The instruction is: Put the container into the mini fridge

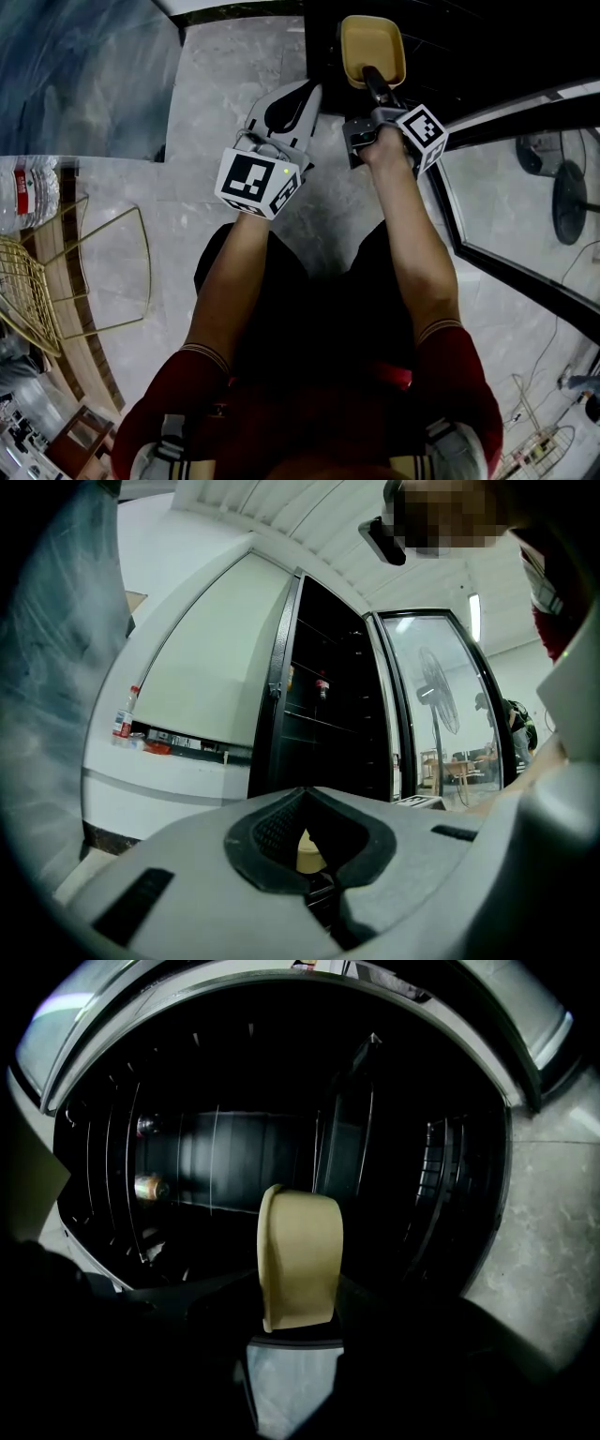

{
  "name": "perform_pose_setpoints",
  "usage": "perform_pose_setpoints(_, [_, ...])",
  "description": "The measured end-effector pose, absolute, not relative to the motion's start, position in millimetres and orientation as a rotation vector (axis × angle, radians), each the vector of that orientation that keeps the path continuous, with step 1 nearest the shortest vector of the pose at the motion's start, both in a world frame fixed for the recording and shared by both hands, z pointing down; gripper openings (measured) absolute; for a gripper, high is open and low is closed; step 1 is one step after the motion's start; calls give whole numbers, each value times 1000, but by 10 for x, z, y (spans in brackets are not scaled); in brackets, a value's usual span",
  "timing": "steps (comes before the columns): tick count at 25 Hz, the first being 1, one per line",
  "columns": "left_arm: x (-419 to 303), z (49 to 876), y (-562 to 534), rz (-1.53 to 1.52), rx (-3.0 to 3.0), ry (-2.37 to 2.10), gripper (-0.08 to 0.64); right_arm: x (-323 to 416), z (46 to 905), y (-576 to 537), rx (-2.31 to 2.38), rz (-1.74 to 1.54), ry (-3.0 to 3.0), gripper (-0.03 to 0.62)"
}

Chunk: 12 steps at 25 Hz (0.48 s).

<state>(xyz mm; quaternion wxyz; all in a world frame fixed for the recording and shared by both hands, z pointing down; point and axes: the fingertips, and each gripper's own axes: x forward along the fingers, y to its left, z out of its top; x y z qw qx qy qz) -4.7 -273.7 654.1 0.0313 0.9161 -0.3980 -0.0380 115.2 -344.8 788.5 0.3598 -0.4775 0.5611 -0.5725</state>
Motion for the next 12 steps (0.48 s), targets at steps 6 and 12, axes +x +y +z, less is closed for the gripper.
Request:
perform_pose_setpoints(6, [-28,6517,-2697,-120,2831,-1215,6,1144,7973,-3497,-1228,-1497,1413,213])
perform_pose_setpoints(12, [-15,6525,-2668,-102,2846,-1204,6,1186,8040,-3552,-1216,-1501,1379,215])
